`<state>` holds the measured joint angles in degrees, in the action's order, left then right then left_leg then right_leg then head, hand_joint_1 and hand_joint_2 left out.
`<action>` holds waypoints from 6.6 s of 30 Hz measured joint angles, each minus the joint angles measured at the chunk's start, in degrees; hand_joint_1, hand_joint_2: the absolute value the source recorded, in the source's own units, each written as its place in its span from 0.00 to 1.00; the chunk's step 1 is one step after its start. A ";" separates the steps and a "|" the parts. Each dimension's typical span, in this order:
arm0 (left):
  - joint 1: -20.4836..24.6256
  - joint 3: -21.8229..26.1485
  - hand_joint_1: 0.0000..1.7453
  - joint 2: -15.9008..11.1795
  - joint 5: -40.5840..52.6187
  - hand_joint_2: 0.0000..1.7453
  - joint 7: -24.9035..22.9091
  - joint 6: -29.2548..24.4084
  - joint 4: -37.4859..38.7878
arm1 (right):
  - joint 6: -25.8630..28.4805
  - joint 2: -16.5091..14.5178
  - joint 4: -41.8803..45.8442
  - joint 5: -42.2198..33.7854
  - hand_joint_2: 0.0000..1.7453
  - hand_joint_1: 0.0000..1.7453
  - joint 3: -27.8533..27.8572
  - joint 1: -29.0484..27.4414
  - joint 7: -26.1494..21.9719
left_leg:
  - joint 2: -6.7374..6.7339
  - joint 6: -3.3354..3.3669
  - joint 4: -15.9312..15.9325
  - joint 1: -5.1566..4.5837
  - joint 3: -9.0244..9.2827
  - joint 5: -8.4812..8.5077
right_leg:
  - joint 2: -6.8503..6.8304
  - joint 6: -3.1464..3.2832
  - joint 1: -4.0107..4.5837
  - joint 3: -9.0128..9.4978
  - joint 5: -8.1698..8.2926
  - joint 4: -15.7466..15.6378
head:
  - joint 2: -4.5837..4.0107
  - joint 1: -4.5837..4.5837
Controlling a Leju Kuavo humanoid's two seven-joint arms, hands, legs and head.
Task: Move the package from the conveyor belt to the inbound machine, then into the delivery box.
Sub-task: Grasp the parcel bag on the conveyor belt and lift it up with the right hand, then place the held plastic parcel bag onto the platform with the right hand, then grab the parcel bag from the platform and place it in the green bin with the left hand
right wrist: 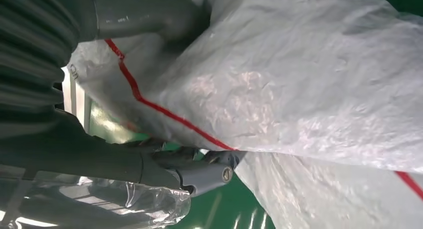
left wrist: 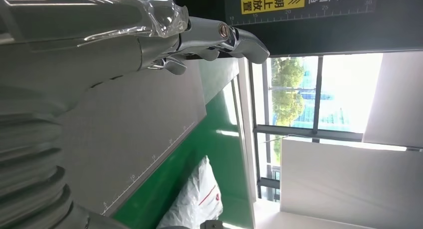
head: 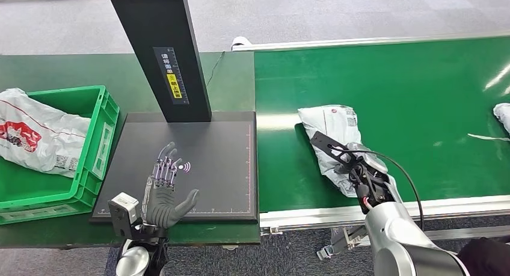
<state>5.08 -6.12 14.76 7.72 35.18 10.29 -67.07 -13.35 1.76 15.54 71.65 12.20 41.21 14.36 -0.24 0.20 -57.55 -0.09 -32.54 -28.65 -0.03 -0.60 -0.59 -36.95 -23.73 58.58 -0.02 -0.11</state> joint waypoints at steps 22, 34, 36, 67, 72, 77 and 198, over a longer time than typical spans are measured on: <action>-3.29 0.20 0.00 -0.34 1.23 1.00 1.12 -1.01 -3.54 | 22.45 -0.29 3.15 -17.20 1.00 1.00 9.82 4.62 -28.59 | 0.06 -0.01 0.00 0.00 -0.07 0.01 | 0.00 0.00 0.00 -0.02 0.00 0.01 | 0.00 0.00; -4.26 0.01 0.00 -0.34 1.70 1.00 1.32 -2.09 -4.92 | 22.15 -3.21 10.22 -29.15 1.00 1.00 12.66 5.47 -42.49 | 0.07 -0.02 0.00 0.01 -0.04 0.02 | 0.00 0.00 0.00 -0.02 0.00 0.01 | 0.00 -0.01; -4.27 0.00 0.00 -0.34 1.72 1.00 1.36 -2.23 -4.93 | 20.29 -3.62 11.01 -30.93 1.00 1.00 12.55 5.41 -44.06 | 0.07 -0.01 0.00 0.01 -0.05 0.02 | 0.00 0.00 0.00 -0.01 0.00 0.02 | 0.00 -0.01; -4.14 -0.42 0.00 -0.54 2.32 1.00 1.34 -1.84 -4.84 | 5.04 -16.12 11.60 -29.98 1.00 1.00 -39.66 -3.55 -43.73 | -0.01 -0.34 0.03 0.22 -0.09 0.07 | 0.01 0.20 0.24 -0.13 -0.07 0.05 | 0.00 -0.02; -4.19 -0.43 0.00 -0.54 2.32 1.00 1.30 -1.84 -4.84 | 5.35 -15.99 11.14 -30.03 1.00 0.12 -40.39 -3.45 -43.35 | -0.01 -0.34 0.03 0.22 -0.08 0.07 | 0.01 0.21 0.24 -0.12 -0.07 0.05 | 0.01 -0.02; -4.24 -0.59 0.00 -0.54 2.24 1.00 1.07 -1.87 -4.86 | 12.65 -15.88 10.87 -30.78 1.00 0.00 -40.88 -3.44 -38.19 | -0.01 -0.34 0.02 0.22 -0.08 0.07 | 0.01 0.20 0.23 -0.12 -0.07 0.05 | 0.00 -0.02; -5.84 -6.96 0.97 -6.66 66.27 1.00 -24.07 -21.56 -1.15 | 12.88 -15.50 54.34 -53.77 1.00 0.00 -15.75 -34.47 -47.35 | 0.01 -0.37 0.06 0.23 -0.02 0.00 | 0.00 0.24 0.23 0.04 -0.10 0.02 | 0.01 -0.02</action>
<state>-0.76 -13.08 8.11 73.99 11.11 -11.26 -68.22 -0.46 -13.73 69.88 17.88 -3.56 6.75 -32.99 -0.23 -0.17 -57.50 0.14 -32.57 -28.65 -0.04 -0.36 -0.37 -36.92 -23.84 58.60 -0.02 -0.13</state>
